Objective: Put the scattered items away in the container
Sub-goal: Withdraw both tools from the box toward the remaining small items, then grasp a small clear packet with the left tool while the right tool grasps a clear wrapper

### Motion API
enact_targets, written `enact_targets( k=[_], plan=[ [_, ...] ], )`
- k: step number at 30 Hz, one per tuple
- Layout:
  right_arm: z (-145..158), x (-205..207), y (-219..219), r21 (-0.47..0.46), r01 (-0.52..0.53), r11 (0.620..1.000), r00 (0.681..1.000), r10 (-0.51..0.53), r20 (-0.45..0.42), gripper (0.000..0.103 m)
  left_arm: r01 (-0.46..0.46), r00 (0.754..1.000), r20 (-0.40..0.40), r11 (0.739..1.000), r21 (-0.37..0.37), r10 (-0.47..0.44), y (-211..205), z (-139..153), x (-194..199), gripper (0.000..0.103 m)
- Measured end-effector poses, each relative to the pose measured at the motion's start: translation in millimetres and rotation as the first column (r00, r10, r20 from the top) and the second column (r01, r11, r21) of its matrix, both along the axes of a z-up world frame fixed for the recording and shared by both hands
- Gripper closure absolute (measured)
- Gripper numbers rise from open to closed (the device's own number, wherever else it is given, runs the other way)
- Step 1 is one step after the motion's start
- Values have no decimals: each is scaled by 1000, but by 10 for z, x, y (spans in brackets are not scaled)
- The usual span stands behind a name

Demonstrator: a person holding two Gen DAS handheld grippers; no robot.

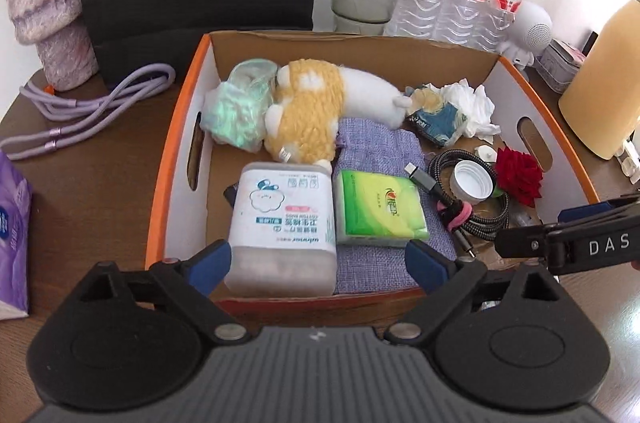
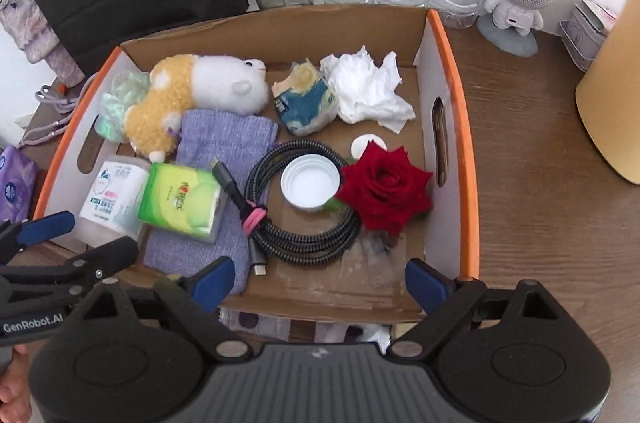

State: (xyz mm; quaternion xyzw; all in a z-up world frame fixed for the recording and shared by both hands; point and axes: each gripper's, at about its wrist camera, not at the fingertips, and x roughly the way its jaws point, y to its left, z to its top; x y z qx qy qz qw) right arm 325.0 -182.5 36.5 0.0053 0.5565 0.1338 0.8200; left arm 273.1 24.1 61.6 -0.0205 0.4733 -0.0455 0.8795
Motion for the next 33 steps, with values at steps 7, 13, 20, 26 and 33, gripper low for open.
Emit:
enact_targets(
  k=[7,13,20,26,33],
  plan=[
    [108,-21,-57,5,25,1000,1000,-25,9,11,-27,998,55,1000,-4,28,60,233,-54,6],
    [468,-200,-121,37,-5,999,993,1,114,10,-33,990,138,999,21,30,-67,539,-206,6],
    [830,-819,-314,71,-73,995,893,33,449,11,-96,880,469,995,19,76,-178,876,-923,1],
    [289,-1743,-648,182,-49,982,770,-79,633,26,-49,834,550,999,11,35,-308,323,-1628,2],
    [-206,-1660,-416,59,-67,996,808,19,589,43,-34,912,410,999,30,19,-448,-194,-1576,13]
  ],
)
